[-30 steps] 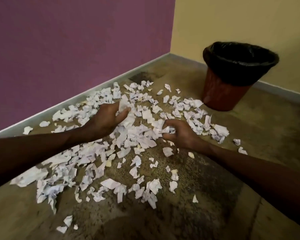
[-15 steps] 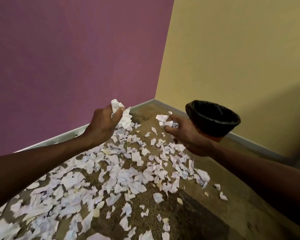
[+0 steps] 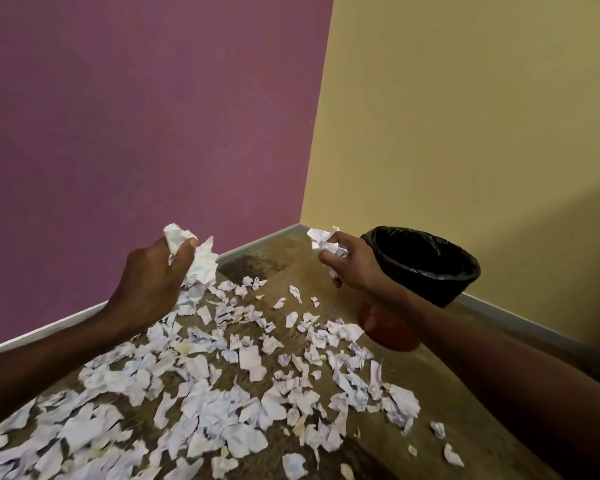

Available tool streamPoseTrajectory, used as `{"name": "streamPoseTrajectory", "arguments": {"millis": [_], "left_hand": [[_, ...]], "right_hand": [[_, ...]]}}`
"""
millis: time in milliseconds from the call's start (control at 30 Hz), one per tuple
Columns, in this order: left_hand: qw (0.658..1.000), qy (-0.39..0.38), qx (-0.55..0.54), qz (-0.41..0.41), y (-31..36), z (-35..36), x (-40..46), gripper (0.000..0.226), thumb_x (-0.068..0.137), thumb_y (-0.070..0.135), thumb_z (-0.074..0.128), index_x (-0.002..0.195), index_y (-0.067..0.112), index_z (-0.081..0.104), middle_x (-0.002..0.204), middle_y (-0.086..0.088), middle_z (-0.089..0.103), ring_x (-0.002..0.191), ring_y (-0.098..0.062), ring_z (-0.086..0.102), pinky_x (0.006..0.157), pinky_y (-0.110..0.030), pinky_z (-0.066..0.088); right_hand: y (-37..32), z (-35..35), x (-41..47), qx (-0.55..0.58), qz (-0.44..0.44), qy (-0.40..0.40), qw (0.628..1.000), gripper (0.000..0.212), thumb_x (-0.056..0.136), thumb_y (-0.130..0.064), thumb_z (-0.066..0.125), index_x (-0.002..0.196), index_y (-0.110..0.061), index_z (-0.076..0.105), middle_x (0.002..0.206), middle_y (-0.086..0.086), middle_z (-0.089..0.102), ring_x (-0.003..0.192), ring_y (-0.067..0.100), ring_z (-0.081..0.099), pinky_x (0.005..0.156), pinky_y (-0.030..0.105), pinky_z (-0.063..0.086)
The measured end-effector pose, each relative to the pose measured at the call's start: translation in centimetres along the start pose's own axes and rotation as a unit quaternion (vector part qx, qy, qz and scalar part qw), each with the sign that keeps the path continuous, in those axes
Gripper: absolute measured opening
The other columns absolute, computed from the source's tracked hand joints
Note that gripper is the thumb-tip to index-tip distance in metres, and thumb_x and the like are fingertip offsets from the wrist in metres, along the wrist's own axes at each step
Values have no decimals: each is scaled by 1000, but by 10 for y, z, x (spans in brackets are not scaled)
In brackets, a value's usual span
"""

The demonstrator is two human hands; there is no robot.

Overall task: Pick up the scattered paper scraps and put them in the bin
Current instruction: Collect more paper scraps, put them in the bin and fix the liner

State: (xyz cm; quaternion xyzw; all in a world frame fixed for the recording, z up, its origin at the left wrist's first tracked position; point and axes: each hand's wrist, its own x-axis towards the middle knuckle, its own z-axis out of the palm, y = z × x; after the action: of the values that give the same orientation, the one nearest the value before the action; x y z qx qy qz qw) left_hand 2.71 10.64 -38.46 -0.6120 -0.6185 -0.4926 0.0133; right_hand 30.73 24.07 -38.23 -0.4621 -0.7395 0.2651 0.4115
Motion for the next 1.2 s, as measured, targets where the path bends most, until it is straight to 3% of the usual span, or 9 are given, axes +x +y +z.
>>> {"name": "streamPoseTrajectory", "arguments": {"millis": [300, 467, 533, 667, 767, 867, 967, 1067, 1200], "left_hand": [[999, 32, -9, -14, 51, 99, 54, 40, 103, 27, 41, 63, 23, 47, 54, 3, 51, 46, -12, 48, 46, -21, 28], [998, 30, -51, -16, 99, 177, 92, 33, 103, 29, 40, 84, 13, 63, 66, -1, 63, 56, -14, 61, 47, -25, 42], [997, 30, -68, -10, 119, 207, 107, 34, 103, 29, 41, 86, 10, 64, 68, -3, 64, 56, -12, 61, 45, -18, 41], [995, 29, -99, 13, 149, 260, 128, 39, 103, 31, 41, 87, 5, 66, 73, -7, 67, 58, -14, 61, 47, -21, 40], [991, 14, -128, 20, 165, 298, 134, 42, 102, 32, 41, 84, 1, 63, 71, -11, 66, 64, -25, 62, 55, -35, 44], [986, -19, -165, 3, 183, 336, 141, 44, 102, 34, 41, 78, 2, 58, 67, -5, 61, 66, -27, 60, 57, -35, 40], [980, -31, -196, -15, 203, 373, 150, 42, 102, 33, 41, 75, 4, 53, 64, -1, 55, 68, -27, 54, 57, -31, 29], [974, -42, -217, -40, 216, 409, 157, 41, 103, 35, 40, 81, 4, 55, 78, -12, 64, 78, -31, 57, 62, -31, 30], [958, -120, -245, -86, 219, 456, 152, 46, 99, 48, 41, 108, 7, 60, 100, -11, 68, 94, -31, 63, 74, -33, 45]], "right_hand": [[93, -68, 61, 55, 30, 76, 995, 10, 83, -16, 67, 76, -15, 61, 59, 10, 61, 45, 21, 53, 44, 27, 45], [134, -132, 99, -71, -18, 151, 986, 7, 84, -22, 70, 86, -18, 65, 71, -10, 62, 59, 3, 55, 53, 13, 40], [156, -154, 113, -134, -43, 168, 976, 12, 83, -22, 70, 85, -12, 64, 86, 0, 69, 70, 13, 60, 62, 22, 42], [206, -176, 143, -306, 103, -61, 944, 63, 85, -33, 70, 135, -7, 43, 140, 31, 40, 119, 40, 48, 79, 34, 43], [211, -183, 145, -347, 177, -181, 903, 71, 91, -29, 63, 148, -13, 25, 142, 29, 39, 123, 41, 48, 92, 47, 48], [201, -188, 141, -358, 125, -120, 917, 48, 90, -8, 51, 138, -11, 48, 133, 17, 57, 123, 34, 50, 102, 41, 43], [199, -196, 131, -270, 144, 48, 951, 31, 90, -6, 46, 110, -2, 70, 116, 17, 68, 107, 33, 61, 91, 34, 49], [198, -203, 116, -109, 171, 224, 953, 27, 89, -8, 48, 94, -6, 75, 101, 11, 72, 99, 26, 64, 83, 28, 48], [204, -207, 100, 16, 186, 304, 934, 30, 75, -16, 43, 68, -26, 71, 79, -6, 72, 81, 20, 69, 81, 42, 58]]}}
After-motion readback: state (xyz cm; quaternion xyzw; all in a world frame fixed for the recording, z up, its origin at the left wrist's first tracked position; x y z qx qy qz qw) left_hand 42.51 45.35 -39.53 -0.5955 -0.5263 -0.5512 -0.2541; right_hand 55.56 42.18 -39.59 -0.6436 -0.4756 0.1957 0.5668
